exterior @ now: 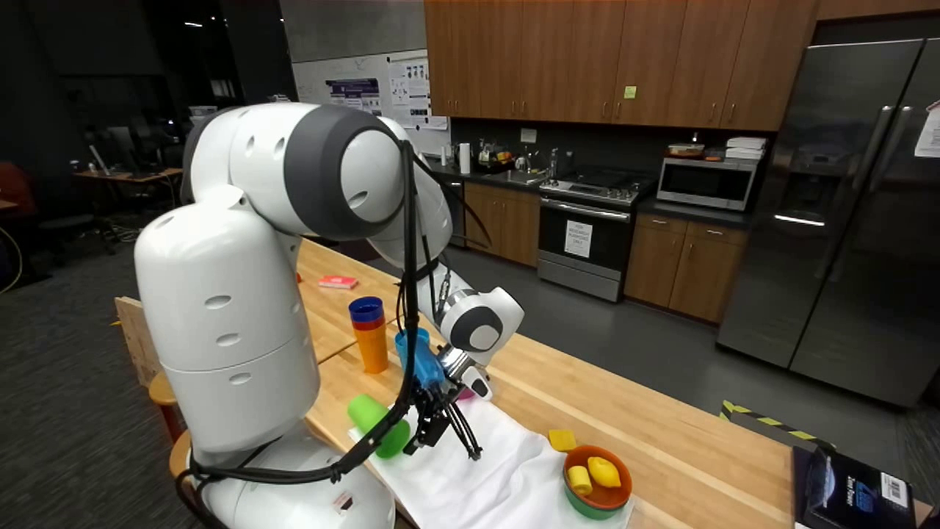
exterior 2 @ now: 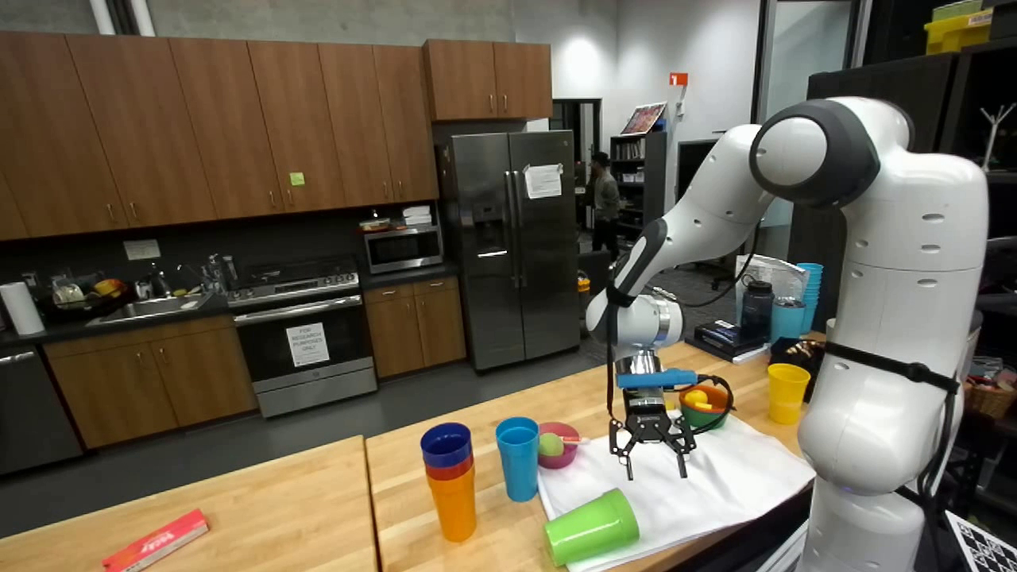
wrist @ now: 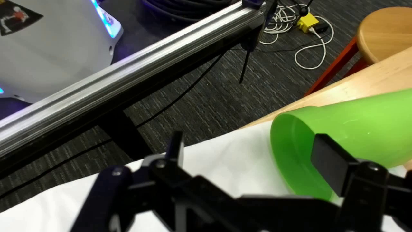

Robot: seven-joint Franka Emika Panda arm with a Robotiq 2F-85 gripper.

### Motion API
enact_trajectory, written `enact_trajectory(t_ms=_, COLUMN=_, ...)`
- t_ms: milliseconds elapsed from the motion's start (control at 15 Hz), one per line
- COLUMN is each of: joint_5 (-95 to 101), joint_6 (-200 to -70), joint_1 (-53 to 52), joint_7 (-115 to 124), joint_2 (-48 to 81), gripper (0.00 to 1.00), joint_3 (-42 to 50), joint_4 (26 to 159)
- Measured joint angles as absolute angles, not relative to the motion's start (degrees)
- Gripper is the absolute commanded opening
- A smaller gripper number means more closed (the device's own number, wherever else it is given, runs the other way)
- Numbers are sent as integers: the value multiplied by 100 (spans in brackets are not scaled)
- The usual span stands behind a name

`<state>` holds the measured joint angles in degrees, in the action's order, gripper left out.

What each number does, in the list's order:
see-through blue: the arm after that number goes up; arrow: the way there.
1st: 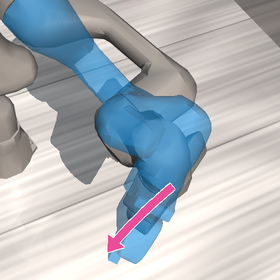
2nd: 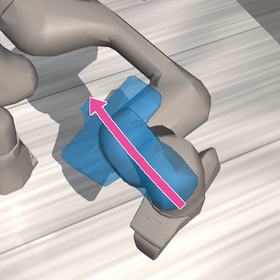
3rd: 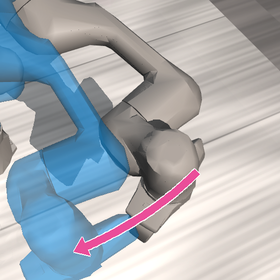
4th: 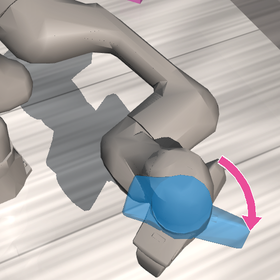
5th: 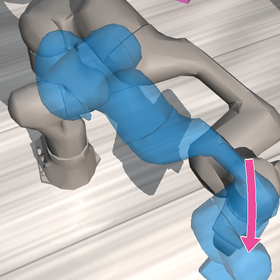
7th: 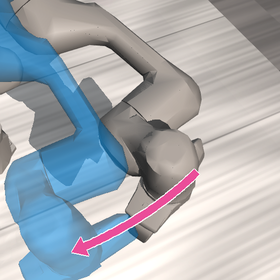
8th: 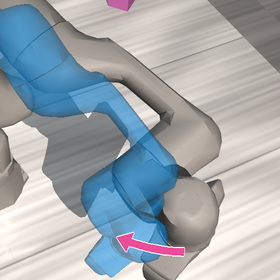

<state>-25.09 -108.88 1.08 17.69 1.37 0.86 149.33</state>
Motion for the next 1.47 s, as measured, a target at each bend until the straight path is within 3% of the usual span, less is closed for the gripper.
enact_trajectory(t_ms=733, joint_5=-2509, joint_6=-11017, joint_1=84, joint_7=1768, joint_2=299, gripper=100, joint_3=79, joint_4=14926)
enact_trajectory(t_ms=1467, joint_5=-3075, joint_6=-12115, joint_1=56, joint_7=1750, joint_2=573, gripper=100, joint_3=31, joint_4=14910)
